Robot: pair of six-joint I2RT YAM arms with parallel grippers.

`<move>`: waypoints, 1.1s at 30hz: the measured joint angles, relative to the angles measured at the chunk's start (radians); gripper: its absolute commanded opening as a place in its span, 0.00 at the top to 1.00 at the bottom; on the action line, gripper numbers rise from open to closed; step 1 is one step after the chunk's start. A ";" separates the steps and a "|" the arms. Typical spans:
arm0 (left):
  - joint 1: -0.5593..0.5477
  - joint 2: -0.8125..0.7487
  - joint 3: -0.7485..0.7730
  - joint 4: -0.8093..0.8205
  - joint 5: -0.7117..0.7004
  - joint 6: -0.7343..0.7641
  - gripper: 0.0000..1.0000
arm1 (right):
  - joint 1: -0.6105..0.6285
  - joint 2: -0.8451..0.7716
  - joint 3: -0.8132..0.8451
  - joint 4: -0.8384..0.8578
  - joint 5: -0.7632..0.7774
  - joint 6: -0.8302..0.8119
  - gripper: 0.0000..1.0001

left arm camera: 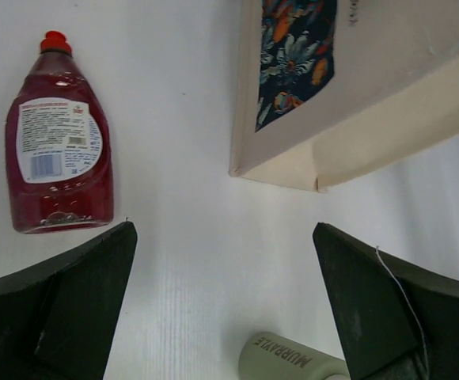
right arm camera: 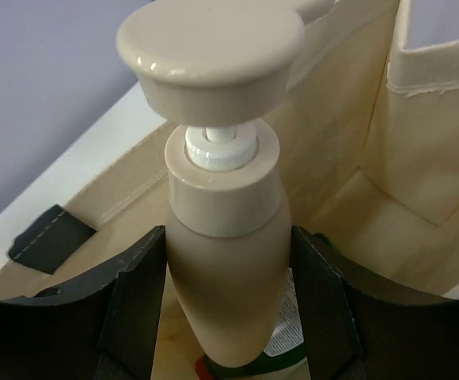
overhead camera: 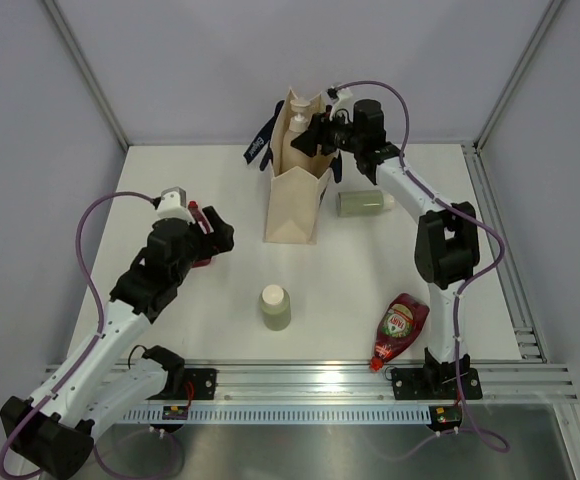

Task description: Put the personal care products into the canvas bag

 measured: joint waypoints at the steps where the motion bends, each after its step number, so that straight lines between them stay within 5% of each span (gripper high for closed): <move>1: 0.004 0.002 0.000 -0.011 -0.022 -0.005 0.01 | 0.005 0.000 -0.006 -0.010 0.014 -0.022 0.81; 3: 0.020 0.023 0.009 -0.036 -0.061 -0.007 0.01 | 0.015 0.000 -0.008 -0.036 0.038 -0.065 0.61; 4: 0.038 0.046 0.019 -0.049 -0.074 -0.006 0.01 | 0.018 0.000 -0.008 -0.044 0.044 -0.080 0.41; 5: 0.069 0.079 0.033 -0.063 -0.077 -0.005 0.01 | 0.023 0.000 -0.004 -0.058 0.053 -0.097 0.35; 11: 0.296 0.342 0.149 -0.128 -0.074 0.026 0.01 | 0.033 -0.009 0.016 -0.102 0.076 -0.151 0.16; 15: 0.319 0.481 0.232 -0.166 -0.052 0.072 0.01 | 0.034 -0.056 0.042 -0.145 0.055 -0.164 0.01; 27: 0.349 0.886 0.449 -0.247 0.053 0.212 0.01 | -0.024 -0.269 0.098 -0.319 -0.154 -0.262 0.00; 33: 0.352 1.057 0.579 -0.333 0.027 0.227 0.02 | -0.113 -0.523 -0.175 -0.333 -0.250 -0.300 0.01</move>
